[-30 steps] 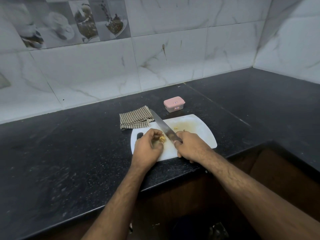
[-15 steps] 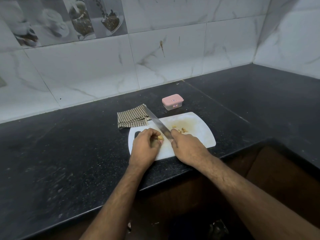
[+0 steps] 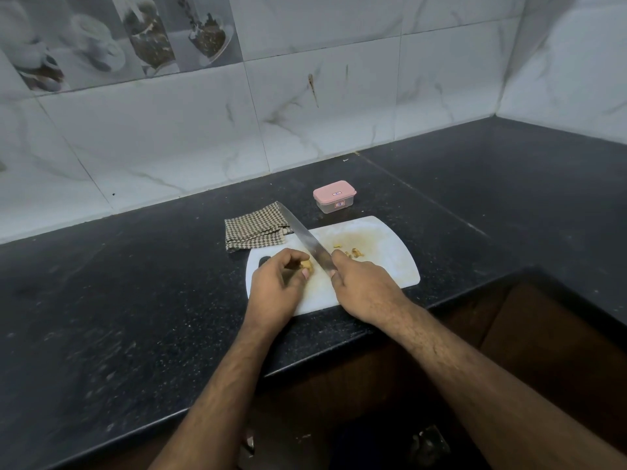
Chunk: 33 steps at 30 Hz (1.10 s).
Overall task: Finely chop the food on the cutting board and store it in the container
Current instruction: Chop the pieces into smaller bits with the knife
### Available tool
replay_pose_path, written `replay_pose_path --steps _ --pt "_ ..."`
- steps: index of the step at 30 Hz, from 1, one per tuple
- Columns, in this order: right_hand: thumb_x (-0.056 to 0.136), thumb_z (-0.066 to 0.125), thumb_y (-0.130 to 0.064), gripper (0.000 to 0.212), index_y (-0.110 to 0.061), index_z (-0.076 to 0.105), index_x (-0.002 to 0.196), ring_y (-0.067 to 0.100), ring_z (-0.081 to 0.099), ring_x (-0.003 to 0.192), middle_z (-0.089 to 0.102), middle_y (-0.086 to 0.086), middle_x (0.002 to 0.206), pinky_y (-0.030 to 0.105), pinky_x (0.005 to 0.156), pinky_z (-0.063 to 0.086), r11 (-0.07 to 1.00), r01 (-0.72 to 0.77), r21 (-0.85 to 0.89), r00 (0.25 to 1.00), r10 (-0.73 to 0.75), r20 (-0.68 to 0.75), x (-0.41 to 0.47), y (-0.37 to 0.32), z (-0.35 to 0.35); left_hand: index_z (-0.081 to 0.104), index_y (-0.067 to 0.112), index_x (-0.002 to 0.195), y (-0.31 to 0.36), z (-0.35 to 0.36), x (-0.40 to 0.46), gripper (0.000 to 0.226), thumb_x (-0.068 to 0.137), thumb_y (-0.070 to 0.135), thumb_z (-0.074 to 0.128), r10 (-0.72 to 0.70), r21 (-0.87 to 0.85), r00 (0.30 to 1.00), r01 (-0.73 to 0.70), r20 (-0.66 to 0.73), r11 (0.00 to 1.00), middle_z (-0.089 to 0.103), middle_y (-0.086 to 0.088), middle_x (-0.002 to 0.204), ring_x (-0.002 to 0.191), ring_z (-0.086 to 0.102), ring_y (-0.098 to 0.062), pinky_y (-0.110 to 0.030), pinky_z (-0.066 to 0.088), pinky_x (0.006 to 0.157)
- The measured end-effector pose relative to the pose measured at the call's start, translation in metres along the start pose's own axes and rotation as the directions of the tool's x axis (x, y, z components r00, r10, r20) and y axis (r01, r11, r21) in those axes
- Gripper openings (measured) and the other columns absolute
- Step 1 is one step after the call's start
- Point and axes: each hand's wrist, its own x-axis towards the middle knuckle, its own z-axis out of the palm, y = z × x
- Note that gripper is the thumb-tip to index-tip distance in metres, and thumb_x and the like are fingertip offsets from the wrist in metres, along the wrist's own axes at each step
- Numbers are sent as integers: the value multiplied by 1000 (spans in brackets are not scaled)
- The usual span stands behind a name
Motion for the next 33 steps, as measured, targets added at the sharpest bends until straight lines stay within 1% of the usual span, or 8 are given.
replay_pose_path --steps 2,7,12,16,20,24,27,33 --pt "106 37 -31 19 -21 43 121 16 55 74 57 -3 83 34 66 46 1000 -4 12 1000 4 2 1 1 0 73 23 106 1 -2 -1 18 95 8 70 -14 -80 1000 14 -1 997 75 9 103 92 68 -1 -12 50 80" --pt "106 36 -31 22 -21 43 125 16 53 74 55 -4 82 32 64 41 999 -2 33 1000 2 -6 2 4 3 72 15 109 3 -5 -4 19 95 2 69 -17 -248 1000 22 23 969 77 3 107 106 71 -9 -18 52 92" --pt "106 37 -31 20 -20 44 122 15 55 74 57 -5 82 31 63 40 999 6 38 1000 -5 -22 2 6 4 74 22 106 -3 -1 -1 20 95 6 70 -16 -161 999 21 31 987 76 5 107 105 70 -8 -29 54 97" --pt "106 37 -31 17 -20 44 118 12 53 69 56 -5 79 31 61 41 1000 9 27 1000 -8 -30 3 7 5 72 22 108 -2 0 -1 21 96 5 68 -3 -136 999 8 40 991 75 6 107 105 69 -5 -28 54 99" --pt "106 37 -31 15 -20 43 114 12 51 66 56 -5 78 32 60 40 1000 9 22 999 -8 -35 2 7 5 71 29 105 -5 0 0 18 95 14 70 4 -57 999 -1 48 998 74 11 105 104 68 -5 -33 55 96" --pt "106 37 -32 17 -21 42 118 15 53 70 58 -4 81 32 63 42 1000 12 14 999 -11 -33 1 5 5 72 33 98 -7 1 3 14 90 23 76 -14 61 1000 13 18 998 73 15 101 103 66 -5 -35 55 93" --pt "106 37 -31 18 -20 42 120 18 57 75 59 -1 85 33 66 45 1000 10 5 1000 -10 -19 1 3 3 72 30 94 -6 2 4 13 88 22 80 -28 84 1000 28 -7 996 72 15 99 103 66 -7 -33 55 92" --pt "107 35 -31 15 -20 43 114 19 56 78 56 -3 84 33 67 43 1000 -14 15 999 13 29 3 1 -3 75 23 99 -3 1 1 12 88 19 80 -30 98 1000 30 -1 995 73 14 98 98 65 0 -19 49 85"
